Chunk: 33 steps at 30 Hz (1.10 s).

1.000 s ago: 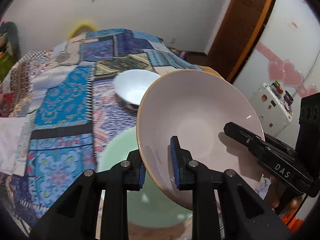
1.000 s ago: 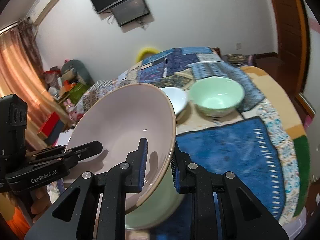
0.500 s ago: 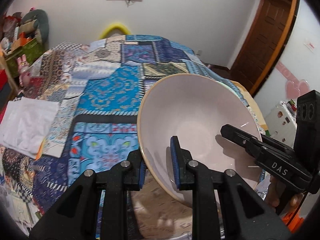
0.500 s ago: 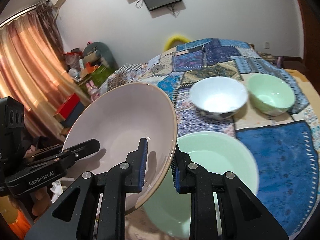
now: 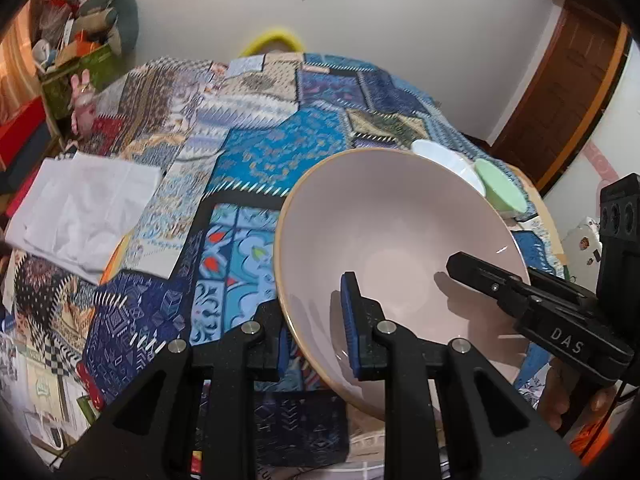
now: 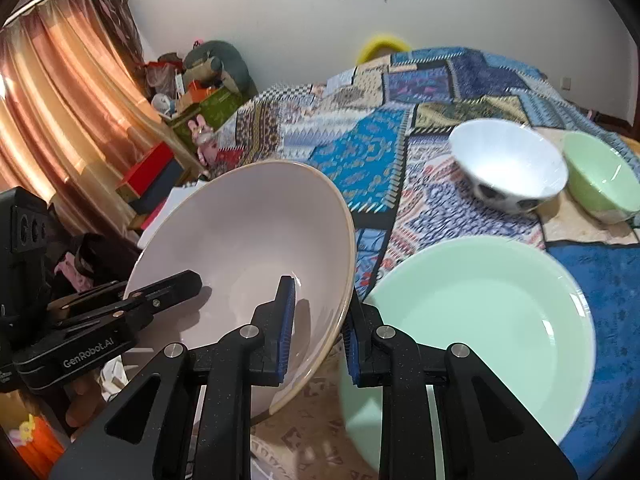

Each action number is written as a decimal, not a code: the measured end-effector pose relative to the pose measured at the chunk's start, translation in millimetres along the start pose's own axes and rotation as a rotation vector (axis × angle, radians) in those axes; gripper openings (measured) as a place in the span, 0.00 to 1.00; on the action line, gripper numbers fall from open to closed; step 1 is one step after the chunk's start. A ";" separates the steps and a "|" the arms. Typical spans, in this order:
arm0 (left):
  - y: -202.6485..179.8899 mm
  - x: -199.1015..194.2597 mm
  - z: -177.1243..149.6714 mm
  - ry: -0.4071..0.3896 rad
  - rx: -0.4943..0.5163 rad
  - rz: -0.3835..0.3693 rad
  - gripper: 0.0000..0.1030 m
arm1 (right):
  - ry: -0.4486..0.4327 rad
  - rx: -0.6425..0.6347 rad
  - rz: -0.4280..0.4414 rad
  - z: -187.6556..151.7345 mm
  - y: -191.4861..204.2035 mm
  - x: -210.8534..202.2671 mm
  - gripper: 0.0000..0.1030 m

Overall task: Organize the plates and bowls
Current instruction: 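Lift the pink bowl with the left gripper and carry it over the plate stack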

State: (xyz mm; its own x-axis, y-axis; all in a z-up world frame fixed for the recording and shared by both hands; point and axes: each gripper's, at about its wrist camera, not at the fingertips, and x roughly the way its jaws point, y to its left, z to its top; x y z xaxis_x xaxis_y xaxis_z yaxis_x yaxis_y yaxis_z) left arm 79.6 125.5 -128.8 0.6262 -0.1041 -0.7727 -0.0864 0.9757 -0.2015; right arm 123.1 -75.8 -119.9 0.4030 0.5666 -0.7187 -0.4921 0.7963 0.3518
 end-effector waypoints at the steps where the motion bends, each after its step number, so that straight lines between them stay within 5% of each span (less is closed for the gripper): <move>1: 3.7 2.9 -1.6 0.007 -0.008 0.001 0.21 | 0.009 -0.001 0.000 -0.6 1.1 3.2 0.20; 19: 58.3 44.3 -29.8 0.121 -0.099 0.019 0.21 | 0.144 -0.032 0.000 -17.2 19.4 48.4 0.20; 33: 65.7 54.1 -41.7 0.122 -0.095 0.054 0.21 | 0.167 -0.054 -0.029 -19.8 21.4 55.3 0.20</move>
State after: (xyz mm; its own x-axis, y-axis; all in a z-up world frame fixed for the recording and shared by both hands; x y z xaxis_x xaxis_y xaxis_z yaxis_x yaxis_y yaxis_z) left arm 75.5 175.9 -208.9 0.5207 -0.0807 -0.8499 -0.1933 0.9585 -0.2094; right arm 119.5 -31.6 -164.0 0.2856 0.4970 -0.8194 -0.5252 0.7963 0.3000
